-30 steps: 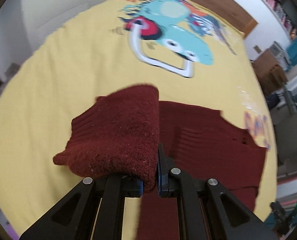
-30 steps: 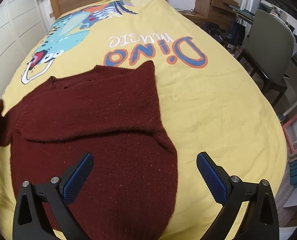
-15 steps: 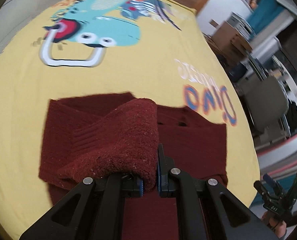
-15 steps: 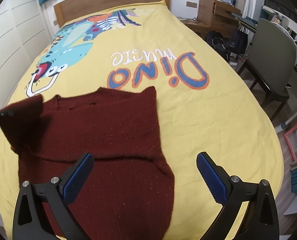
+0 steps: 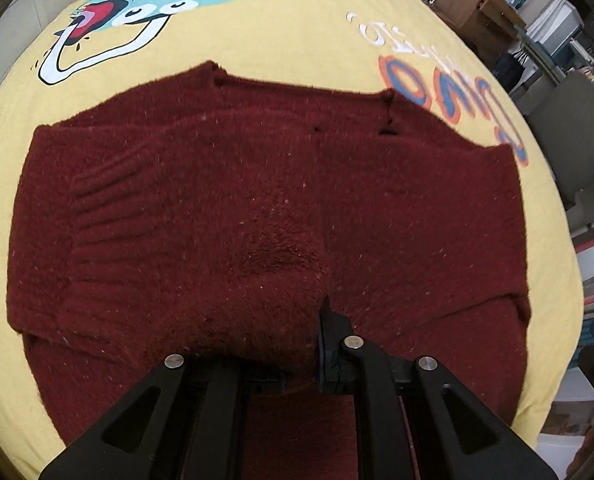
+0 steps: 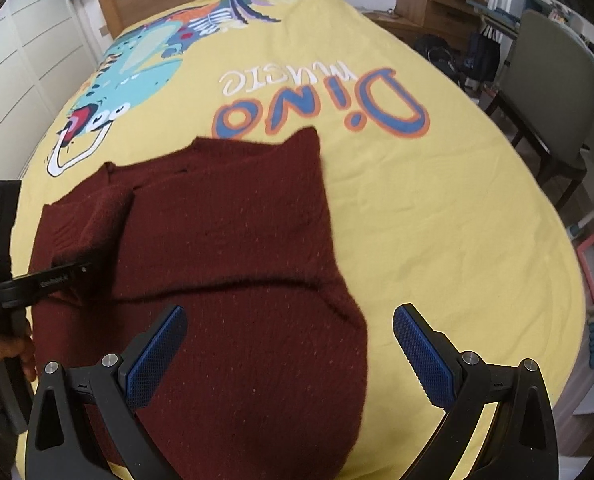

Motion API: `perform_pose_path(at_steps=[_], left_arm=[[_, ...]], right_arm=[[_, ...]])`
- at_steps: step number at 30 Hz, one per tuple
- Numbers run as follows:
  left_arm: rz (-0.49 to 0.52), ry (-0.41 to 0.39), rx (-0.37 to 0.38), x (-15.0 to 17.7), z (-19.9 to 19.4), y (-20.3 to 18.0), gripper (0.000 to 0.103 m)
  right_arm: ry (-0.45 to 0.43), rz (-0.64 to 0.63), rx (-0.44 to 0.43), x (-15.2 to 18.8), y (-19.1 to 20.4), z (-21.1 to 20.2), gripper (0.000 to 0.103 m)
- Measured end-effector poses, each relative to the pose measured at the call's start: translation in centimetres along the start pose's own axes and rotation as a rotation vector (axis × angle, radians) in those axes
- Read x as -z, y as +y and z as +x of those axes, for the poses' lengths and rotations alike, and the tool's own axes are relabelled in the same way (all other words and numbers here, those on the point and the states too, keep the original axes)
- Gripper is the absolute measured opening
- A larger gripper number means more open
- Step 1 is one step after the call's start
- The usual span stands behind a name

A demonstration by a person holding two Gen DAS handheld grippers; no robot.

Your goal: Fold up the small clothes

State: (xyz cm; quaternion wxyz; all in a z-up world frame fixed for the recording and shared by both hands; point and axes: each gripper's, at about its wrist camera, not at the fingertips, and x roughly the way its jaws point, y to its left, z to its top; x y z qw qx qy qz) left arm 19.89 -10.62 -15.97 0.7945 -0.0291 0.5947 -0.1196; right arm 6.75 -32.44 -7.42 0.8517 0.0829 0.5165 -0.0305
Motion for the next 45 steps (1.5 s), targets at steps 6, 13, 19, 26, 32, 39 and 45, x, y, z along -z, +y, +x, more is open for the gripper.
perform_pose_path(at_steps=[6,13,19,26,32,39,45], left_arm=[[0.011,0.010,-0.025,0.2,0.7,-0.5,0.024],[-0.013,0.028,-0.034,0.9,-0.7,0.6,0.084],[0.005,0.009,-0.029,1.7,-3.0,2.5,0.102],[0.039,-0.061,-0.126,2.5,-6.8,6.9,0.102],[0.042,-0.020,-0.242,3.8,-7.2,12.6,0.102],[-0.100,0.041,-0.249,5.1,-4.3,19.4,0.094],[-0.080,0.011,-0.214,4.2,-2.3,19.8,0.066]], right_arm=[[0.013,0.002,-0.012,0.8,-0.1,0.5,0.103],[0.022,-0.002,-0.020,1.0,0.1,0.6,0.103],[0.017,-0.014,-0.025,1.0,0.5,0.3,0.103],[0.004,-0.030,-0.029,0.6,1.2,-0.4,0.103],[0.011,-0.046,-0.035,0.6,2.3,0.0,0.103],[0.044,-0.076,-0.040,1.1,4.1,1.3,0.103],[0.071,-0.115,-0.025,1.5,6.0,2.2,0.103]])
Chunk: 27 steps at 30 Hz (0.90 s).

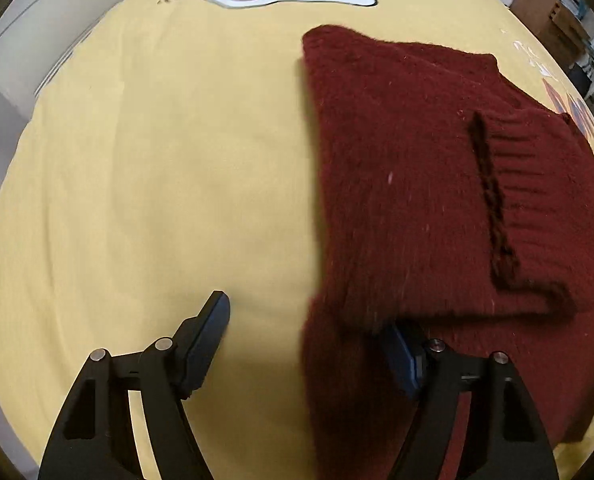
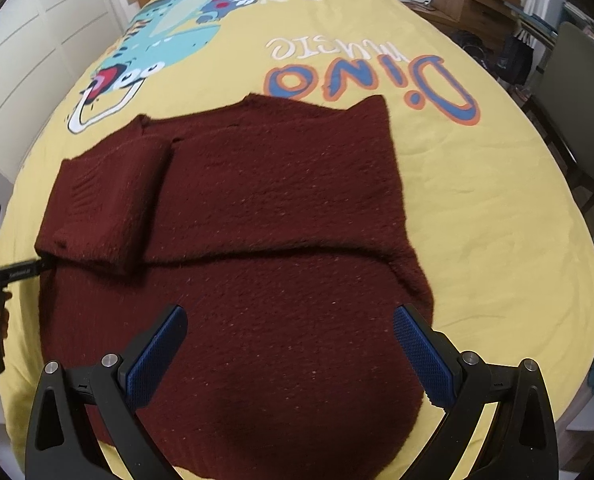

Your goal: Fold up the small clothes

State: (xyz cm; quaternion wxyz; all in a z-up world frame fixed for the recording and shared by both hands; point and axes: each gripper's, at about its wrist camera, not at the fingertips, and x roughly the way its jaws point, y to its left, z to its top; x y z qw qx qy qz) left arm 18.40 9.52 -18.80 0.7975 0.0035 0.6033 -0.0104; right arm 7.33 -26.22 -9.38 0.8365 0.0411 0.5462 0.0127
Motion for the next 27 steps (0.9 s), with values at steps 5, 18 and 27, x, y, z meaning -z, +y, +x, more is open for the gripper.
perform_pose_path(at_steps=[5,18,27], left_arm=[[0.078,-0.031,0.072,-0.7,-0.4,-1.6,0.016],[0.039,0.003,0.125,0.2,0.5,-1.2,0.013],[0.033,0.009,0.133,0.5,0.0,-0.7,0.013]], right_arm=[[0.004,-0.067,-0.003,-0.9,3.0,0.6,0.103],[-0.019,-0.537,-0.116,-4.8,20.5,3.1,0.103],[0.070,-0.688,-0.122,-5.3,26.7,7.8,0.096]])
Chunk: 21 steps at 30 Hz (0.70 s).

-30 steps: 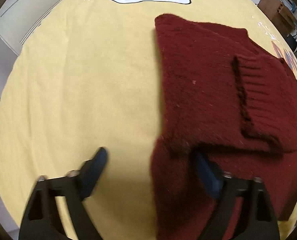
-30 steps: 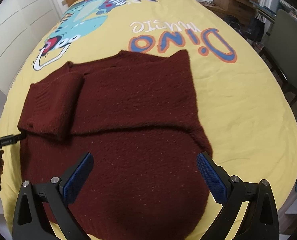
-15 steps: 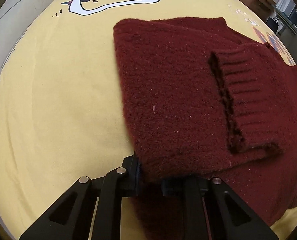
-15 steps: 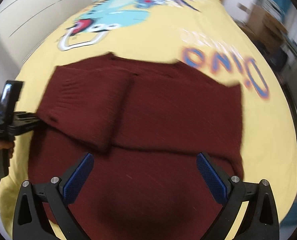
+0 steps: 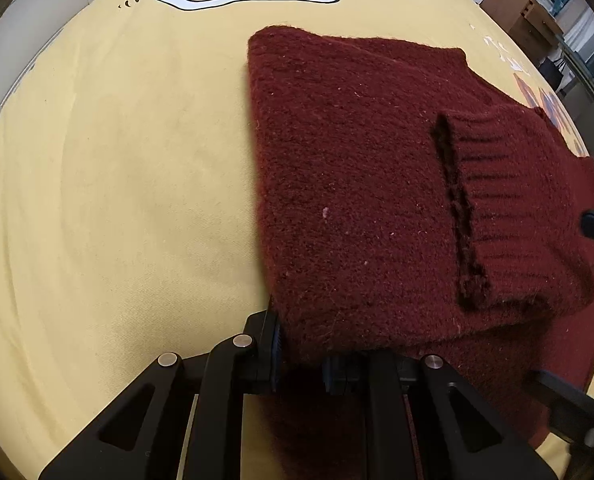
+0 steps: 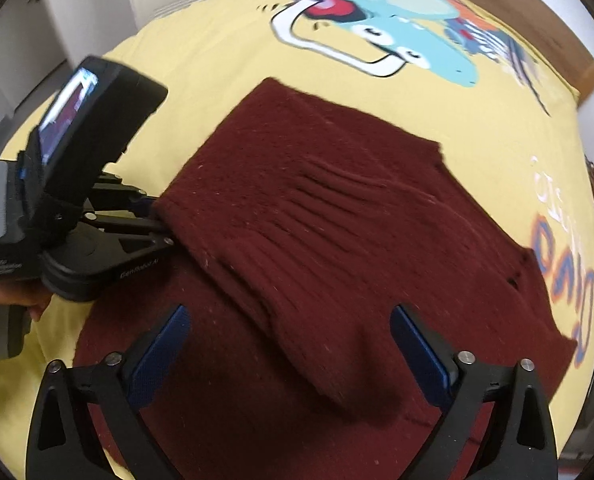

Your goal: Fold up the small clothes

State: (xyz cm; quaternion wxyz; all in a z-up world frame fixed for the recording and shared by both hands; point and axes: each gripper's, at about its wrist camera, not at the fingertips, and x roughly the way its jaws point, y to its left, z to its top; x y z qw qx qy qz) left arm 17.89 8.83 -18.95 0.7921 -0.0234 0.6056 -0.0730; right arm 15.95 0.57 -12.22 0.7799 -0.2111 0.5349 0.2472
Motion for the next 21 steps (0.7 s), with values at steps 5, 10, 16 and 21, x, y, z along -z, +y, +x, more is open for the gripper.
perform_pose_path(at_steps=[5,10,16,21], left_arm=[[0.001,0.004,0.001,0.0,-0.3,0.2,0.013],[0.006,0.008,-0.005,-0.5,-0.1,-0.1,0.013],[-0.013,-0.004,0.004,-0.4,0.0,-0.3,0.013],[-0.002,-0.011,-0.013,-0.1,-0.2,-0.6,0.013]], right_arm=[[0.051,0.026,-0.020,-0.6,-0.4,2.5,0.053],[0.076,0.018,-0.021,-0.6,-0.9,3.8,0.032],[-0.037,0.130,0.002,0.4,-5.0,-0.2,0.009],[-0.083,0.271,0.006,3.0,-10.5,-3.5,0.009]])
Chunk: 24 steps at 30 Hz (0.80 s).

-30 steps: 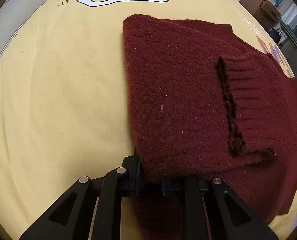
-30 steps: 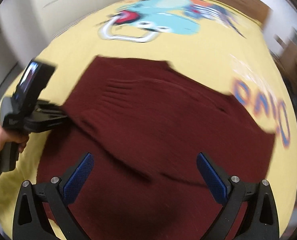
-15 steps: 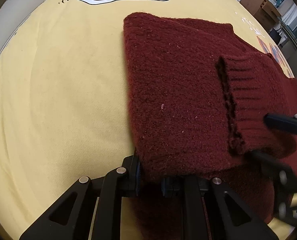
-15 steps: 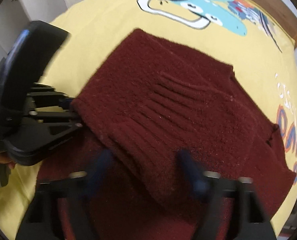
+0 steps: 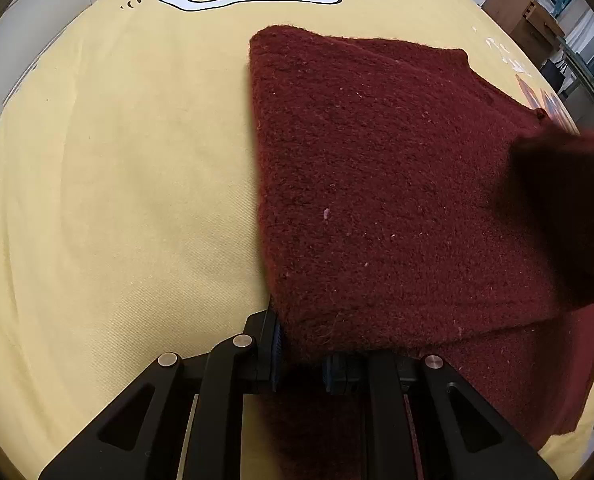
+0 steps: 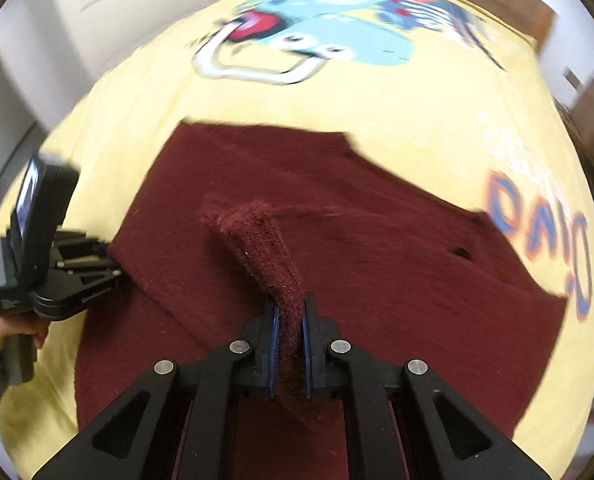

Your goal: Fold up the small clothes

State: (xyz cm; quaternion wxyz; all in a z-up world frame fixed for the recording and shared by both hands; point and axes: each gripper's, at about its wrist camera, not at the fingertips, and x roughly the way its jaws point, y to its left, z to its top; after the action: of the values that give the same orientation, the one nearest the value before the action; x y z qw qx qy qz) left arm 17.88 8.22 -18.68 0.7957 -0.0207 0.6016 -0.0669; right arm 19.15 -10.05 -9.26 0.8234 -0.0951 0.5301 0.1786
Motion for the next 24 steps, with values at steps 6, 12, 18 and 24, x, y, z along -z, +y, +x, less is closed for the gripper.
perform_pose_path(at_steps=[6,12,18,24], left_arm=[[0.009,-0.007,-0.024,0.7,0.0,-0.8,0.013],[0.020,-0.002,-0.045,0.9,0.1,-1.2,0.013],[0.056,-0.006,-0.087,0.4,0.1,-3.0,0.013],[0.051,-0.007,-0.079,0.2,0.2,-3.5,0.013]], right_arm=[[-0.007,0.170,0.027,2.9,-6.1,-1.5,0.009],[0.054,0.287,0.067,7.0,-10.0,0.0,0.009],[0.096,0.354,0.073,10.0,-11.6,2.0,0.009],[0.115,0.372,0.114,10.4,-12.2,1.0,0.041]])
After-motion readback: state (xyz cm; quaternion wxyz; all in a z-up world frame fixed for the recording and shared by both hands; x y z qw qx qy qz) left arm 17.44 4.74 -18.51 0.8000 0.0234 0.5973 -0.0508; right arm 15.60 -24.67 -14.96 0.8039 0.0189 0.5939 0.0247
